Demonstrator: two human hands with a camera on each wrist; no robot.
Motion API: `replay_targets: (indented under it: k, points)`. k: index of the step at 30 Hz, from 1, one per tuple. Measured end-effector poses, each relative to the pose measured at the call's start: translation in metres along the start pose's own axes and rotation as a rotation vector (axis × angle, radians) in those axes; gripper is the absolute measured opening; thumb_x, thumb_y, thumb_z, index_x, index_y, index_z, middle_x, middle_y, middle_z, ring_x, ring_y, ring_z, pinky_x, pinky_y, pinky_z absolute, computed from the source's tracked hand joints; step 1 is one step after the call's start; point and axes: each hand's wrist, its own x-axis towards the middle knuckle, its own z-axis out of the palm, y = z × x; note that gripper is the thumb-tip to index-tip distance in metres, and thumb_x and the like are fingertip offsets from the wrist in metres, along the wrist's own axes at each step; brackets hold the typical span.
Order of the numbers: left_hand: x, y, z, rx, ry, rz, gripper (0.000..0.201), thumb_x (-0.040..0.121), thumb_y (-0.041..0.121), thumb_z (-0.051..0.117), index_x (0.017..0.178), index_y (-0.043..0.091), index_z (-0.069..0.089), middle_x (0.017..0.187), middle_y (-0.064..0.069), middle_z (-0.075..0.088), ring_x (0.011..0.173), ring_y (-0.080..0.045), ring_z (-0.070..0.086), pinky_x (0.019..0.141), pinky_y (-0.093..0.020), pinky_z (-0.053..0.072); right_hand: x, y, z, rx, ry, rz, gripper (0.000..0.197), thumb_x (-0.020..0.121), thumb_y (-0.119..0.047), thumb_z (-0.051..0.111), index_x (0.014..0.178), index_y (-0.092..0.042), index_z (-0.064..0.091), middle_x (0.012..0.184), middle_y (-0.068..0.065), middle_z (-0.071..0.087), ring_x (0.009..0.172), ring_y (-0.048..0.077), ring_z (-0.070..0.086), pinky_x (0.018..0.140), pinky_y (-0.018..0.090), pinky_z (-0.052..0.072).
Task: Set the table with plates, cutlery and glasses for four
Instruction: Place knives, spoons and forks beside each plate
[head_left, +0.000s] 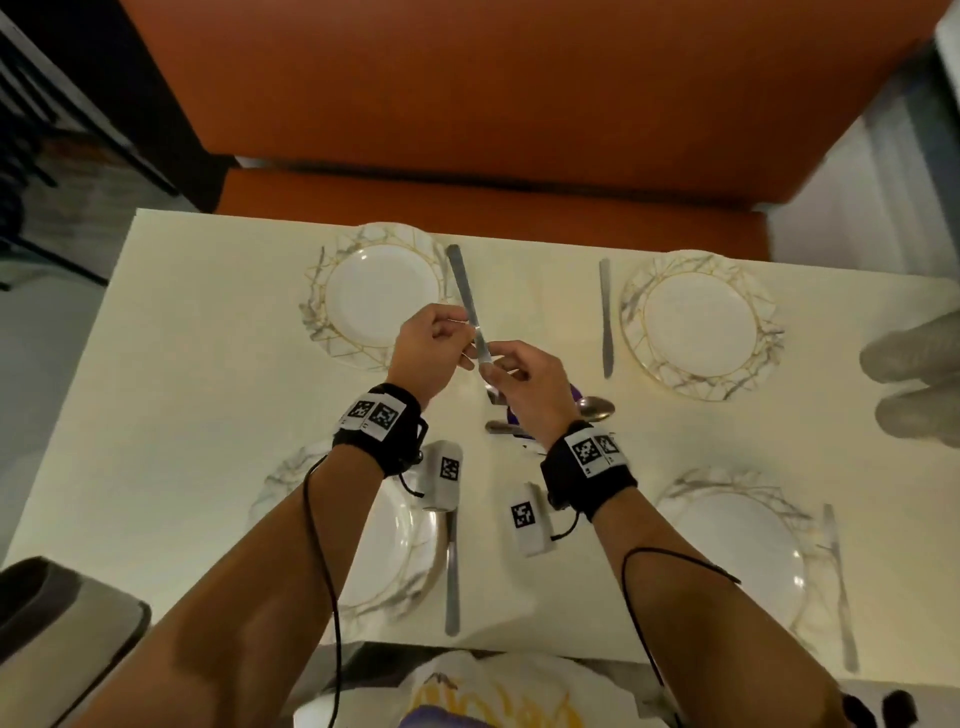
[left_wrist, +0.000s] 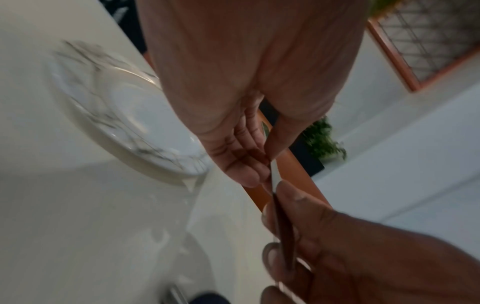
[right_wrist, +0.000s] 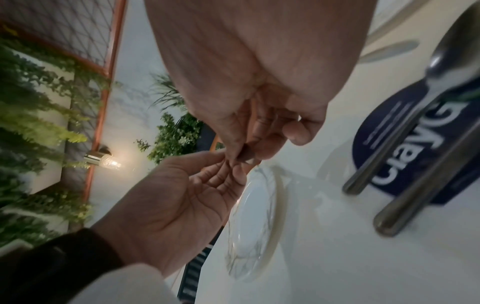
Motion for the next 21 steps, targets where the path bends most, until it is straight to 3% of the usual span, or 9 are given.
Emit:
replay_targets:
  k: [4, 8, 11, 13, 15, 21]
  points:
    - [0.004, -0.011, -0.07, -0.032, -0.026, -0.02, 0.012, 0.097, -0.001, 0.061, 0.108, 0.004, 0.063, 0.087, -0.018, 0.071, 0.064, -0.018, 0.068, 0.064, -0.03, 0.058, -0.005, -0.015, 0.067, 0.003, -0.029, -0.006, 0.016, 0.093, -0.015, 0.073, 0.105, -0.027, 0.074, 0.079, 0.002, 0.072, 0.063, 0.014, 0.064, 0.062, 0.028, 0.055]
    - [0.025, -0.016, -0.145, 0.075, 0.01, -0.021, 0.014, 0.097, 0.0, 0.06, 0.11, 0.006, 0.063, 0.094, -0.016, 0.069, 0.066, -0.019, 0.067, 0.066, -0.032, 0.059, -0.008, -0.029, 0.126, -0.007, -0.056, 0.04, 0.019, 0.095, -0.01, 0.067, 0.102, -0.026, 0.074, 0.091, 0.011, 0.07, 0.069, 0.018, 0.062, 0.061, 0.02, 0.052]
    - [0.052, -0.027, -0.202, 0.225, 0.094, -0.028, 0.015, 0.093, 0.007, 0.062, 0.105, 0.016, 0.066, 0.101, -0.013, 0.072, 0.079, -0.027, 0.07, 0.077, -0.043, 0.063, -0.006, -0.031, 0.154, -0.036, -0.064, 0.06, 0.026, 0.094, -0.005, 0.062, 0.099, -0.027, 0.075, 0.089, 0.006, 0.071, 0.061, 0.016, 0.062, 0.066, 0.028, 0.055]
    - [0.072, -0.034, -0.232, 0.328, 0.12, -0.061, 0.018, 0.093, 0.01, 0.059, 0.106, 0.02, 0.066, 0.103, -0.008, 0.072, 0.091, -0.03, 0.072, 0.086, -0.047, 0.062, -0.004, -0.029, 0.164, -0.053, -0.048, 0.085, 0.028, 0.094, -0.004, 0.061, 0.097, -0.027, 0.076, 0.086, 0.002, 0.072, 0.06, 0.013, 0.062, 0.068, 0.029, 0.055]
    - [0.089, -0.041, -0.252, 0.422, 0.138, -0.115, 0.018, 0.095, 0.01, 0.059, 0.109, 0.019, 0.066, 0.106, -0.006, 0.073, 0.094, -0.029, 0.072, 0.09, -0.044, 0.061, -0.002, -0.025, 0.168, -0.074, -0.026, 0.103, 0.026, 0.095, -0.004, 0.061, 0.098, -0.025, 0.076, 0.086, 0.001, 0.072, 0.06, 0.013, 0.062, 0.067, 0.026, 0.053]
    - [0.127, -0.063, -0.266, 0.667, 0.074, -0.215, 0.017, 0.096, 0.012, 0.062, 0.111, 0.013, 0.069, 0.116, -0.013, 0.073, 0.099, -0.036, 0.072, 0.088, -0.043, 0.062, 0.006, -0.005, 0.158, -0.097, 0.052, 0.194, 0.025, 0.096, -0.008, 0.061, 0.095, -0.026, 0.077, 0.08, -0.003, 0.074, 0.063, 0.018, 0.064, 0.07, 0.032, 0.055]
